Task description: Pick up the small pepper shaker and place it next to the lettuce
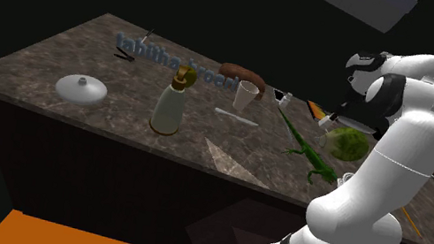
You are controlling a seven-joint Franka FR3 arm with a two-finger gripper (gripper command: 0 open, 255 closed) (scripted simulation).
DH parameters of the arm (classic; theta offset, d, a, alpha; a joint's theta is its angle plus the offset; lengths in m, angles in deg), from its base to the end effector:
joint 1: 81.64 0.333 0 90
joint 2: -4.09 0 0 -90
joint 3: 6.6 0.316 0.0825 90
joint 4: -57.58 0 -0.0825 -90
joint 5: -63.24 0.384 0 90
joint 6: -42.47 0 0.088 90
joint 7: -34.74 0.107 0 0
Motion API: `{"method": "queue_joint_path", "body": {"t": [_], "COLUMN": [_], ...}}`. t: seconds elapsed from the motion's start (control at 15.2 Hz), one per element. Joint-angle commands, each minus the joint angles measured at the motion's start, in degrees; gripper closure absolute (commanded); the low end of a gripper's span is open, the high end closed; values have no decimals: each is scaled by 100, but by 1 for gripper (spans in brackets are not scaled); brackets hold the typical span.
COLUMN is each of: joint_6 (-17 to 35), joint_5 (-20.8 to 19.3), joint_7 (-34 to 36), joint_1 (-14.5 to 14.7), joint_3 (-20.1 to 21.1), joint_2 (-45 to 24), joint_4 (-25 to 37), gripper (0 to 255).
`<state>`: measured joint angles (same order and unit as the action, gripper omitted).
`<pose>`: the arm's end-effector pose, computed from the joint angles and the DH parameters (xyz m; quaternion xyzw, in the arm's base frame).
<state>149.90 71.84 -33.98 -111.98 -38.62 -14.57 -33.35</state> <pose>0.3447 -0.5485 0.4720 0.9988 0.0458 -0.0095 0.0115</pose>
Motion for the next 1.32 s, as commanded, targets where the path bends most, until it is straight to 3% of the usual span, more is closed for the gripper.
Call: {"method": "queue_joint_path", "body": {"t": [0.0, 1.25], "joint_6": [142, 1248], "joint_5": [23, 277], "joint_7": [-14, -161], "joint_1": [-1, -41], "joint_3": [10, 128], "joint_2": [-35, -414], "joint_4": [-109, -892], "gripper": [255, 255]}}
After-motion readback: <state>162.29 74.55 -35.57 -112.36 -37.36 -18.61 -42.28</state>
